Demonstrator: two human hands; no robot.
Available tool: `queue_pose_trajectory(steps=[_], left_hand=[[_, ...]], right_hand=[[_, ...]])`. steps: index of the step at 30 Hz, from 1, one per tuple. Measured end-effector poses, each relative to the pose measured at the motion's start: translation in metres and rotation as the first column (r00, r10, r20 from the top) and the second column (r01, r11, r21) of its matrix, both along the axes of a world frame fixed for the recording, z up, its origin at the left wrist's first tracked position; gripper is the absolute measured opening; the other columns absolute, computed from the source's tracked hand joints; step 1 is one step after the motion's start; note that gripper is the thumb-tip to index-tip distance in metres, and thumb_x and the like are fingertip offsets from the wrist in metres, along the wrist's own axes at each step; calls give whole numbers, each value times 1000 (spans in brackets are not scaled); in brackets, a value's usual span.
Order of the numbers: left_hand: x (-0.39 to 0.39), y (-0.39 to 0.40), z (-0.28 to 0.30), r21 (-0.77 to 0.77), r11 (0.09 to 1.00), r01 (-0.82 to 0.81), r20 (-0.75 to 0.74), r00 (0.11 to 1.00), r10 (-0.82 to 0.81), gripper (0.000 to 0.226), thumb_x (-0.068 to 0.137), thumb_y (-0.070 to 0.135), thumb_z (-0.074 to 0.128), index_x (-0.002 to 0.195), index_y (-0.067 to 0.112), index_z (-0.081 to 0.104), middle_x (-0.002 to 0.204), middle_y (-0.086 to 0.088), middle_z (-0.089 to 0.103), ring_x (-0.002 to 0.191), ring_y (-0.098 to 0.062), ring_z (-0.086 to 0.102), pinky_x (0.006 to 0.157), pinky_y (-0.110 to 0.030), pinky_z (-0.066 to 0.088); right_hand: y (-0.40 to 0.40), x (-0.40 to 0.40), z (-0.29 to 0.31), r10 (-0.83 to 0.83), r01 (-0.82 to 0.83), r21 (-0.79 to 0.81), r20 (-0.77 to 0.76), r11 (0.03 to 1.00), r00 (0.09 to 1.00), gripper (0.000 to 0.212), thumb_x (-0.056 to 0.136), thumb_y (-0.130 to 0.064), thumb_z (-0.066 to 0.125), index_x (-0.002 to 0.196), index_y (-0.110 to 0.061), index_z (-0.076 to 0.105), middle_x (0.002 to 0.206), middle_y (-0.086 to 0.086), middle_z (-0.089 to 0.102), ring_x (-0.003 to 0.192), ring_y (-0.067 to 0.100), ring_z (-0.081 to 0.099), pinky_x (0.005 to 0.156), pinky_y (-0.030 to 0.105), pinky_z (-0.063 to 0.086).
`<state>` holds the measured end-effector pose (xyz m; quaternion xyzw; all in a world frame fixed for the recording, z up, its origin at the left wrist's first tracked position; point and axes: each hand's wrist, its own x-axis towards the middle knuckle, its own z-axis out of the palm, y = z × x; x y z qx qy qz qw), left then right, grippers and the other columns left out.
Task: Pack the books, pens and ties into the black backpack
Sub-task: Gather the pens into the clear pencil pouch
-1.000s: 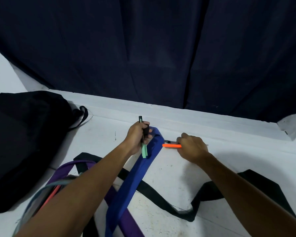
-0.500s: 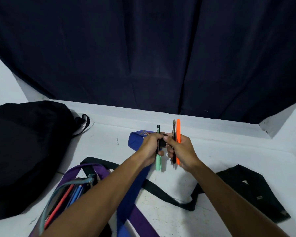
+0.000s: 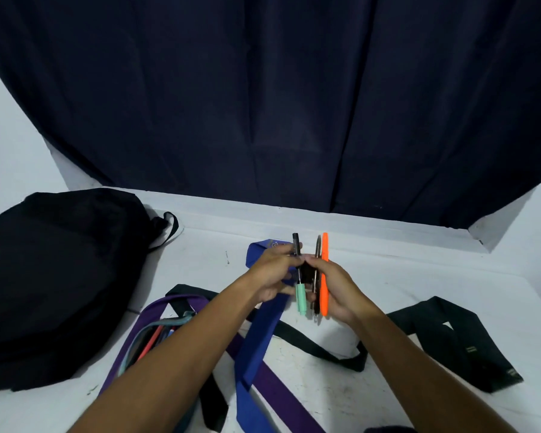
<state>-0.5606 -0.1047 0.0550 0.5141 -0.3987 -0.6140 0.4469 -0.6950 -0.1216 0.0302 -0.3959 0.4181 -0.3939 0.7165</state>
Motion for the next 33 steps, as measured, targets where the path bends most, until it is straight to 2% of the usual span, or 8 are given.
queue_pose_trajectory(steps=[3,9,16,19,21,23,26,33], left_hand=[[6,5,2,-78,995,63,94,994,-56,20,95,3,57,109,13,68,94,-2,67,80,-21,70,62,-43,61],[14,10,-4,-179,970,162,447,892,-67,50,78,17,81,126,18,64,129,-12,55,91,-23,70,55,-30,56],[16,26,-13,-275,948,159,586,809,34,70,70,19,86,133,23,57,113,-10,64,96,-25,67,56,-37,61],[23,28,-24,-292,947,135,644,759,90,85,66,40,85,141,30,46,118,-6,62,109,-26,60,73,-33,56],[23,35,-26,-263,965,16,530,838,131,65,74,51,73,131,32,52,116,-4,63,95,-17,62,78,-29,50],[22,44,-25,-39,984,-173,133,975,177,36,90,48,55,117,25,57,112,-10,66,83,-17,62,71,-31,48],[13,55,-34,185,949,-254,-248,923,295,37,97,48,41,113,19,57,102,-11,66,86,-24,64,74,-40,53],[-7,52,-30,302,844,-443,-388,751,534,51,102,50,30,95,10,61,91,-15,69,74,-27,67,65,-34,53]], right_hand=[[5,3,3,26,-31,68,85,997,996,22,93,-31,58,94,-11,68,71,6,57,52,15,47,39,23,36],[13,10,-1,47,-50,70,45,996,998,20,82,-27,69,88,-8,67,71,8,60,62,19,57,46,26,44],[27,28,-3,26,-51,126,189,991,982,21,94,-26,58,102,-9,67,93,15,70,86,32,68,90,54,50],[31,34,2,-80,56,138,181,989,980,17,95,-21,56,91,-6,63,73,12,66,65,26,66,66,40,57],[30,38,6,-219,171,207,237,963,947,16,95,-18,56,84,-8,62,65,9,62,56,21,60,55,31,53],[28,39,11,-328,277,217,257,936,909,19,94,-19,55,77,-11,58,62,6,59,48,17,51,48,25,44],[28,46,13,-452,433,130,235,892,861,27,89,-24,65,67,-10,55,57,3,56,40,13,41,44,24,36],[47,65,10,-442,439,70,259,896,859,15,84,-13,70,87,-1,62,73,12,63,58,21,64,52,27,52]])
